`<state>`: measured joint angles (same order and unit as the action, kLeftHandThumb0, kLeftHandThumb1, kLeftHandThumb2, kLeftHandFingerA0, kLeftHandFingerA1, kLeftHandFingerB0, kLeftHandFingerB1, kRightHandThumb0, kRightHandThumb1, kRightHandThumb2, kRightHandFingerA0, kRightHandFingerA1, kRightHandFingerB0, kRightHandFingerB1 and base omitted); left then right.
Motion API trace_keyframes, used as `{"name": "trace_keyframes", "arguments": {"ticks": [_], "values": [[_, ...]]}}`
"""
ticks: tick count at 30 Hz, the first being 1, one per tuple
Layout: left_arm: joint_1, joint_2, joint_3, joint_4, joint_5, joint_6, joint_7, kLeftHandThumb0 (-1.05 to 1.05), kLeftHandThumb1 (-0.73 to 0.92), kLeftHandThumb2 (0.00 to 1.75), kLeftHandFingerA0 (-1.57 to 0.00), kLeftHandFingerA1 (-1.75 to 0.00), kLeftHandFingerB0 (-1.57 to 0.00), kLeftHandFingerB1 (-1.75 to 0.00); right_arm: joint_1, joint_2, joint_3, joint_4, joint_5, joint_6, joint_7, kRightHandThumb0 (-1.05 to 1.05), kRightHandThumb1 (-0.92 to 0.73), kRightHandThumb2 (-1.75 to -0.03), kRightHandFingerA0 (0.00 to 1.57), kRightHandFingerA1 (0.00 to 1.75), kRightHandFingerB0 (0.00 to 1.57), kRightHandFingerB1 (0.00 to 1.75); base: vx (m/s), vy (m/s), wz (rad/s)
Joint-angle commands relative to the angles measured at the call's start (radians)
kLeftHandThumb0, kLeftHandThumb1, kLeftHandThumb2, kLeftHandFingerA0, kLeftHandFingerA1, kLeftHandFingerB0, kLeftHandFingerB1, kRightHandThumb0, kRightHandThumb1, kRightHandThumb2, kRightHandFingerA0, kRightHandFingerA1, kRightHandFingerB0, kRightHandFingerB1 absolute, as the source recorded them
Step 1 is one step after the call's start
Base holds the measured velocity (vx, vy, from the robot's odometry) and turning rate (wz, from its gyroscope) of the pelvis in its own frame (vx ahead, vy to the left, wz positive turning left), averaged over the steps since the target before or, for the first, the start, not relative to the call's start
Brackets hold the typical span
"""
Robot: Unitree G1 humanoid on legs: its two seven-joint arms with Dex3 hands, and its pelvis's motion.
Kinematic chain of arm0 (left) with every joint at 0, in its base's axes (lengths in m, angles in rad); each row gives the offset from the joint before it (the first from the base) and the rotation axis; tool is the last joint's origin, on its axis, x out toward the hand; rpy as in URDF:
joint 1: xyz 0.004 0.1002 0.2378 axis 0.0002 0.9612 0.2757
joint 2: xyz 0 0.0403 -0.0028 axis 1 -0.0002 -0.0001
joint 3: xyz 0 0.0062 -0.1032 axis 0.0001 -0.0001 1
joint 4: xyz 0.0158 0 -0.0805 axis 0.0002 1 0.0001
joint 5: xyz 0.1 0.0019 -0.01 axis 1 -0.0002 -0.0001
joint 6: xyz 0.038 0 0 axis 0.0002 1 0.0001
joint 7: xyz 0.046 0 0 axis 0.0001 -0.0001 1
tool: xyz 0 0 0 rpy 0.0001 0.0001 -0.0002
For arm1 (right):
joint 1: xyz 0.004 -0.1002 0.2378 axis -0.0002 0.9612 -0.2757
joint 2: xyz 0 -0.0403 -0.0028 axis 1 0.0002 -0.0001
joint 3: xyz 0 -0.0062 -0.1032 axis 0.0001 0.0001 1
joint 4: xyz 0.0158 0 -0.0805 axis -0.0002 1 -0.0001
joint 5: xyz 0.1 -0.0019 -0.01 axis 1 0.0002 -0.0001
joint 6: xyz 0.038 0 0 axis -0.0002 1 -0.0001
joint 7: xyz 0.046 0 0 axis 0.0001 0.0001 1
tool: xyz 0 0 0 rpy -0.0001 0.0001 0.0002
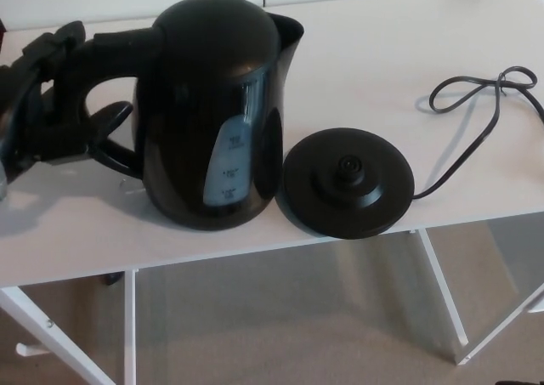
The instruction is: The robot walk towards a table in front and uses its left hand to pick up the pot from the base and places it on the table
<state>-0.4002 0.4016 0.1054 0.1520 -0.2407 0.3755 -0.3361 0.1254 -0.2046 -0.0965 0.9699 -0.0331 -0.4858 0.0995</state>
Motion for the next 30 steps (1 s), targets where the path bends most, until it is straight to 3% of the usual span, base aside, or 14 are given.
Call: {"name": "trace_keyframes", "arguments": {"ticks": [1,8,10,17,27,30], "values": [[0.011,0.046,0.000,-0.019,-0.018,0.008,-0.098,-0.79,0.50,0.56,0.00,0.00,0.00,0.00,-0.004,-0.019,-0.002,-0.003,-0.003,-0.001,-0.005,-0.52,-0.65,-0.61,0.98,0.51,0.69,0.44,0.00,0.000,0.00],[0.014,0.116,0.023,-0.005,-0.038,0.001,-0.182,-0.76,0.49,0.56,0.00,0.00,0.00,0.00,-0.015,-0.022,-0.005,0.016,0.003,-0.013,0.003,-0.52,-0.65,-0.60,0.99,0.53,0.69,0.45,0.00,0.000,0.00],[0.023,0.167,0.056,0.013,-0.053,-0.012,-0.232,-0.87,0.54,0.57,0.00,0.00,0.00,0.00,-0.014,-0.025,0.000,0.015,-0.007,-0.011,-0.005,-0.52,-0.65,-0.61,1.00,0.53,0.69,0.44,0.00,0.000,0.00],[0.064,0.274,0.164,0.088,-0.085,-0.063,-0.330,-0.95,0.54,0.58,0.00,0.00,0.00,0.00,-0.007,-0.025,0.007,0.013,-0.008,-0.008,-0.003,-0.51,-0.64,-0.61,0.97,0.52,0.68,0.44,0.00,0.000,0.00],[0.155,0.371,0.262,0.245,-0.081,-0.187,-0.445,-0.88,0.52,0.57,0.00,0.00,0.00,0.00,-0.004,-0.020,0.026,0.029,-0.029,-0.022,-0.024,-0.52,-0.65,-0.61,0.96,0.51,0.67,0.44,0.00,0.000,0.00],[0.254,0.390,0.366,0.277,-0.122,-0.215,-0.467,-0.86,0.54,0.57,0.00,0.00,0.00,0.00,-0.010,-0.023,0.025,0.027,-0.024,-0.015,-0.017,-0.52,-0.65,-0.61,0.95,0.51,0.66,0.43,0.00,0.000,0.00]]}}
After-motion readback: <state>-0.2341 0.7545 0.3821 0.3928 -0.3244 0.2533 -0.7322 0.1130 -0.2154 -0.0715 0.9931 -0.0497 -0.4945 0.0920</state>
